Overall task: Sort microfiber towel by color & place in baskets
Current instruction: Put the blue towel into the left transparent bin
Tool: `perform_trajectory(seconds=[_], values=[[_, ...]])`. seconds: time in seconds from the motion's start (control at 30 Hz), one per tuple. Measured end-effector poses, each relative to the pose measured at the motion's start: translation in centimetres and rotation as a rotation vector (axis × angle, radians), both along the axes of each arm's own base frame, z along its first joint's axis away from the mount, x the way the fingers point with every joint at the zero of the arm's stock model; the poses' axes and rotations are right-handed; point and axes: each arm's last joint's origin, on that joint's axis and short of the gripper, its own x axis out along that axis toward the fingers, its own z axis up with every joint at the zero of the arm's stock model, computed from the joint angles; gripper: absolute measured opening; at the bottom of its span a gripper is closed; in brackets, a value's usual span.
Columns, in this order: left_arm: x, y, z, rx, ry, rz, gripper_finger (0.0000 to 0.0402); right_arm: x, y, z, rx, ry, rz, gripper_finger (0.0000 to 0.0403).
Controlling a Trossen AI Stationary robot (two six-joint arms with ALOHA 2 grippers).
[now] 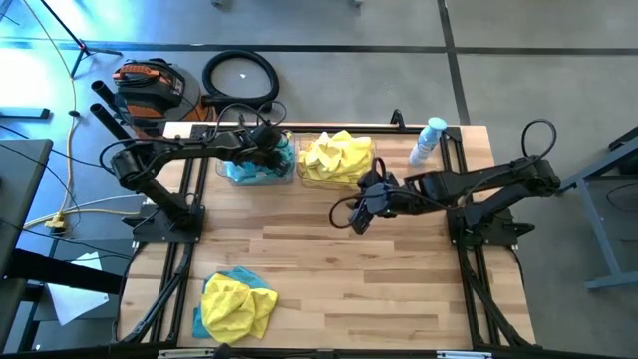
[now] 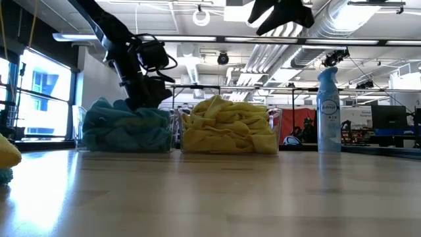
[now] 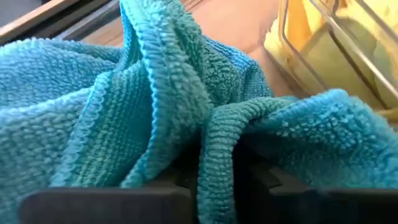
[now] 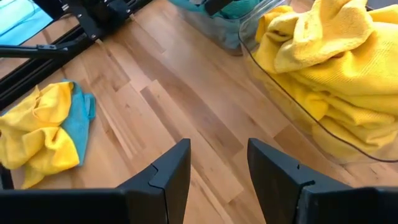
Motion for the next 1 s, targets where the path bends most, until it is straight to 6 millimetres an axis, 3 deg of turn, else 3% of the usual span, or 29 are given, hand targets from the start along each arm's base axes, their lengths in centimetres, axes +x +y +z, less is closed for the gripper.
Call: perform_trajectory(seconds=[0.17,0.3,0.77,1.0], values=[[0.0,0.4,0.0,-0.006,-0.031,0.049,0.0107,-0.1,0.3,0.0,-0.025,-0.009,-0.023,0.0154],[0.1,0.5,0.8,-0.028,-0.03,0.072,0.0121,-0.2,0.2,-0.1,-0.023,0.005,-0.036,0.0154],[-0.9,0.0,9.4,0.065,-0.087,0.102,0.0118,-0.3,0.2,-0.1,-0.034,0.018,-0.031,0.0154],[-2.1,-0.4,11.0,0.172,-0.067,0.166,0.0118,-0.3,0.1,-0.2,-0.053,0.017,-0.046,0.0154]])
